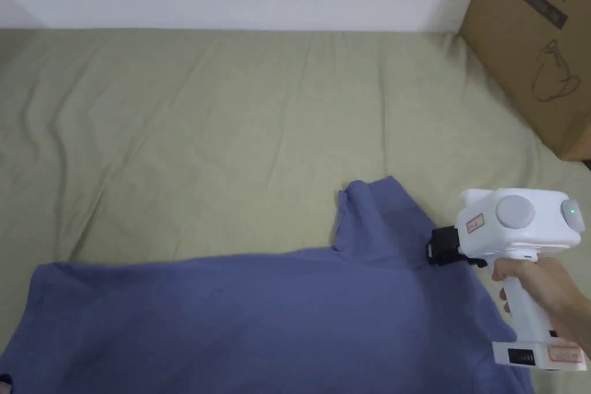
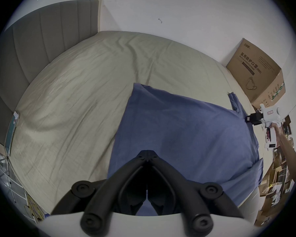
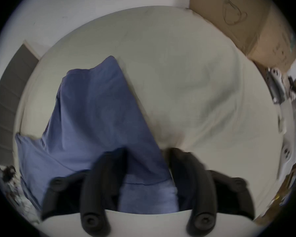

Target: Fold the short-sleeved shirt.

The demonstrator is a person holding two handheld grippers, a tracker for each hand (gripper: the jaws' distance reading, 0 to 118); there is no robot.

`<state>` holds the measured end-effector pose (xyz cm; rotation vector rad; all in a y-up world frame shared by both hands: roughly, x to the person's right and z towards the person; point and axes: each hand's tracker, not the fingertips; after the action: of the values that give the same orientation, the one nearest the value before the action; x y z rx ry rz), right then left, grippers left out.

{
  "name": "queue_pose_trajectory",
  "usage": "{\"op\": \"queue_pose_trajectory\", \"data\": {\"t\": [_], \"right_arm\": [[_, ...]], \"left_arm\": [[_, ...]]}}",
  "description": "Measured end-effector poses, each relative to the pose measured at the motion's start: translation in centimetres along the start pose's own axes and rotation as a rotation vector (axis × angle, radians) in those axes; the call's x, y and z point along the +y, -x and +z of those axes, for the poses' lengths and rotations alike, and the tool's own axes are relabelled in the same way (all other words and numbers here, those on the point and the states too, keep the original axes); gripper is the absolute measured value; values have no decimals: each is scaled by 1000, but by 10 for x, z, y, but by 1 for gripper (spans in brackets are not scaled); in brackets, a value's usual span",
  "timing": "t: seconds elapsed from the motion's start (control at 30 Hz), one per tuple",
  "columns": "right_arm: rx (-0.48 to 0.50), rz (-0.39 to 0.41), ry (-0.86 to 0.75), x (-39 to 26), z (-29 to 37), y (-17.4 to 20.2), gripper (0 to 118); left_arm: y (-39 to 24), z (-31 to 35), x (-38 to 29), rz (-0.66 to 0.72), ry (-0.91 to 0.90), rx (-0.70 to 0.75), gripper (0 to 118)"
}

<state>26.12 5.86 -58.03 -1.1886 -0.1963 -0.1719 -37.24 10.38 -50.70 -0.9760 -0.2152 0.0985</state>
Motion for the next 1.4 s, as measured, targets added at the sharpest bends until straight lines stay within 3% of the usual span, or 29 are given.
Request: {"op": "queue_pose_trajectory", "data": {"t": [0.03, 0.1, 0.13, 0.2, 0.23, 0.27, 0.3, 0.5, 0.77, 0.87, 0.93, 1.0, 1.07, 1.1, 1.17, 1.23, 1.33, 1.4], "right_arm": [[5, 37, -7, 1, 4, 1, 4], [69, -58, 3, 1, 10, 4, 3], [106, -68, 16, 1, 9, 6, 3], [91, -43, 4, 0, 11, 12, 3], [67, -26, -1, 0, 13, 16, 3], [48, 7, -14, 1, 17, 19, 3], [55, 0, -16, 2, 20, 20, 3], [85, -32, -43, 5, 34, 14, 3], [77, -57, -22, -2, 31, 7, 3], [82, -67, -24, -2, 29, 7, 3], [82, -69, -20, -3, 27, 8, 3], [77, -63, -13, -3, 27, 9, 3], [77, -65, -12, -3, 28, 9, 3], [80, -77, -13, -3, 28, 8, 3], [92, -110, -15, -2, 30, 5, 3], [104, -139, -29, -4, 36, 4, 3], [108, -137, -47, -7, 52, 0, 3], [120, -140, -65, -11, 67, -5, 3]], "left_arm": [[2, -2, 2, -4, 3, 5, 2], [6, -6, 6, 0, -1, 29, 6], [8, -7, 11, 11, -2, 43, 10], [14, -9, 20, 34, -21, 44, 26], [15, -12, 26, 44, -23, 42, 79], [17, -15, 31, 41, -19, 39, 106], [18, -14, 37, 39, -29, 34, 111], [25, -58, 86, 5, -7, 41, 110], [32, -124, 126, 79, 76, 78, 109], [24, -150, 126, 78, 148, 22, 109], [12, -161, 125, -34, 177, 134, 108], [5, -157, 127, -52, 161, 136, 98], [4, -150, 131, -42, 156, 159, 67], [3, -145, 132, -62, 135, 174, 43], [-5, -137, 133, -138, 129, 175, 24], [-16, -132, 130, -168, 141, 205, 12], [-13, -116, 130, -150, 122, 173, 9], [-8, -96, 128, -85, 84, 75, 7]]}}
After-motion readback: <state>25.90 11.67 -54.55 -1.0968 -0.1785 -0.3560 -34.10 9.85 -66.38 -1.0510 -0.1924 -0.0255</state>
